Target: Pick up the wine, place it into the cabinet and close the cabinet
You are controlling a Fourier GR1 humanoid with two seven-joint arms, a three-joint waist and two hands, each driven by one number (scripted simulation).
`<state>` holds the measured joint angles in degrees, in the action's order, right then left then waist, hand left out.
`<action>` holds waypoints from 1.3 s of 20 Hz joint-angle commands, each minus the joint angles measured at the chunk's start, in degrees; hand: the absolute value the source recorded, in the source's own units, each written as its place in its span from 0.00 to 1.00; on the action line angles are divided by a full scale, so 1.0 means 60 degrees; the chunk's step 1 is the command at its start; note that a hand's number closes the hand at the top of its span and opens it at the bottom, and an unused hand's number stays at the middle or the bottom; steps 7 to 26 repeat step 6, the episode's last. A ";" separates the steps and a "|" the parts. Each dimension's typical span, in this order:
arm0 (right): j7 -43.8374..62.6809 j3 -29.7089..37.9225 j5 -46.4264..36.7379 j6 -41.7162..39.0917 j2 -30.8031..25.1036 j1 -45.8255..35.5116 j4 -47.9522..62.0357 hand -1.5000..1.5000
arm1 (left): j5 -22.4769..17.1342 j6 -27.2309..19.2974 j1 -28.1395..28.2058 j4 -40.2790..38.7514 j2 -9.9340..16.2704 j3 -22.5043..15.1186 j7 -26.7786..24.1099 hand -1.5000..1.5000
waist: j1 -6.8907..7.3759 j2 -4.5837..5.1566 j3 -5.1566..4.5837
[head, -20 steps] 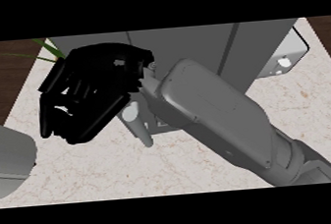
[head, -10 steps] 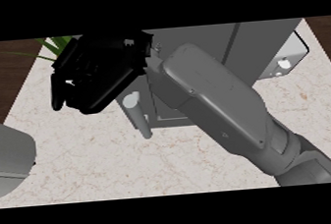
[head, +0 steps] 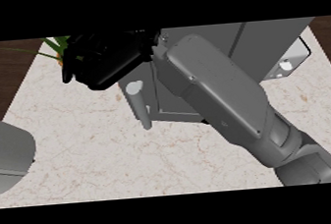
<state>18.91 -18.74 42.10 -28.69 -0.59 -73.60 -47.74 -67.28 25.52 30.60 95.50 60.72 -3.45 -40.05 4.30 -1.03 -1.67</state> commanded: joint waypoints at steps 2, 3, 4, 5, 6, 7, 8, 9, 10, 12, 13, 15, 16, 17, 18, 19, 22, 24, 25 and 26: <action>-0.0938 0.0910 -0.0558 0.0738 -0.1417 0.0324 0.0997 1.00 | 0.0181 -0.0008 -0.0124 -0.0351 -0.0136 0.0373 -0.0315 0.00 | -0.0338 0.0378 0.0254; -0.0961 0.0958 -0.0612 0.0736 -0.1565 0.0213 0.0988 1.00 | 0.0106 0.0089 -0.0128 -0.0428 -0.0110 0.0499 -0.0329 0.00 | -0.0327 0.0376 0.0249; -0.1131 0.0928 -0.0685 0.0817 -0.1478 0.0345 0.1028 1.00 | 0.0178 -0.0127 -0.0149 -0.0068 -0.0098 0.0451 -0.0247 0.00 | -0.0310 0.0381 0.0271; -0.1216 0.0880 -0.0718 0.0797 -0.1399 0.0413 0.1005 1.00 | 0.0088 -0.0015 -0.0171 -0.0158 0.0064 0.0549 -0.0106 0.00 | -0.0362 0.0386 0.0271; -0.1206 0.0912 -0.0699 0.0925 -0.1235 0.0179 0.0980 1.00 | 0.0021 -0.0122 -0.0376 -0.0199 0.0111 0.0636 -0.0024 0.00 | -0.0454 0.0395 0.0263; -0.1206 0.0912 -0.0699 0.0925 -0.1235 0.0179 0.0980 1.00 | 0.0021 -0.0122 -0.0376 -0.0199 0.0111 0.0636 -0.0024 0.00 | -0.0454 0.0395 0.0263; -0.1206 0.0912 -0.0699 0.0925 -0.1235 0.0179 0.0980 1.00 | 0.0021 -0.0122 -0.0376 -0.0199 0.0111 0.0636 -0.0024 0.00 | -0.0454 0.0395 0.0263; -0.1206 0.0912 -0.0699 0.0925 -0.1235 0.0179 0.0980 1.00 | 0.0021 -0.0122 -0.0376 -0.0199 0.0111 0.0636 -0.0024 0.00 | -0.0454 0.0395 0.0263; -0.1206 0.0912 -0.0699 0.0925 -0.1235 0.0179 0.0980 1.00 | 0.0021 -0.0122 -0.0376 -0.0199 0.0111 0.0636 -0.0024 0.00 | -0.0454 0.0395 0.0263; -0.1206 0.0912 -0.0699 0.0925 -0.1235 0.0179 0.0980 1.00 | 0.0021 -0.0122 -0.0376 -0.0199 0.0111 0.0636 -0.0024 0.00 | -0.0454 0.0395 0.0263; -0.1206 0.0912 -0.0699 0.0925 -0.1235 0.0179 0.0980 1.00 | 0.0021 -0.0122 -0.0376 -0.0199 0.0111 0.0636 -0.0024 0.00 | -0.0454 0.0395 0.0263; -0.1206 0.0912 -0.0699 0.0925 -0.1235 0.0179 0.0980 1.00 | 0.0021 -0.0122 -0.0376 -0.0199 0.0111 0.0636 -0.0024 0.00 | -0.0454 0.0395 0.0263; -0.1206 0.0912 -0.0699 0.0925 -0.1235 0.0179 0.0980 1.00 | 0.0021 -0.0122 -0.0376 -0.0199 0.0111 0.0636 -0.0024 0.00 | -0.0454 0.0395 0.0263; -0.1206 0.0912 -0.0699 0.0925 -0.1235 0.0179 0.0980 1.00 | 0.0021 -0.0122 -0.0376 -0.0199 0.0111 0.0636 -0.0024 0.00 | -0.0454 0.0395 0.0263; -0.1206 0.0912 -0.0699 0.0925 -0.1235 0.0179 0.0980 1.00 | 0.0021 -0.0122 -0.0376 -0.0199 0.0111 0.0636 -0.0024 0.00 | -0.0454 0.0395 0.0263; -0.1206 0.0912 -0.0699 0.0925 -0.1235 0.0179 0.0980 1.00 | 0.0021 -0.0122 -0.0376 -0.0199 0.0111 0.0636 -0.0024 0.00 | -0.0454 0.0395 0.0263; -0.1206 0.0912 -0.0699 0.0925 -0.1235 0.0179 0.0980 1.00 | 0.0021 -0.0122 -0.0376 -0.0199 0.0111 0.0636 -0.0024 0.00 | -0.0454 0.0395 0.0263; -0.1206 0.0912 -0.0699 0.0925 -0.1235 0.0179 0.0980 1.00 | 0.0021 -0.0122 -0.0376 -0.0199 0.0111 0.0636 -0.0024 0.00 | -0.0454 0.0395 0.0263; -0.1206 0.0912 -0.0699 0.0925 -0.1235 0.0179 0.0980 1.00 | 0.0021 -0.0122 -0.0376 -0.0199 0.0111 0.0636 -0.0024 0.00 | -0.0454 0.0395 0.0263; -0.1206 0.0912 -0.0699 0.0925 -0.1235 0.0179 0.0980 1.00 | 0.0021 -0.0122 -0.0376 -0.0199 0.0111 0.0636 -0.0024 0.00 | -0.0454 0.0395 0.0263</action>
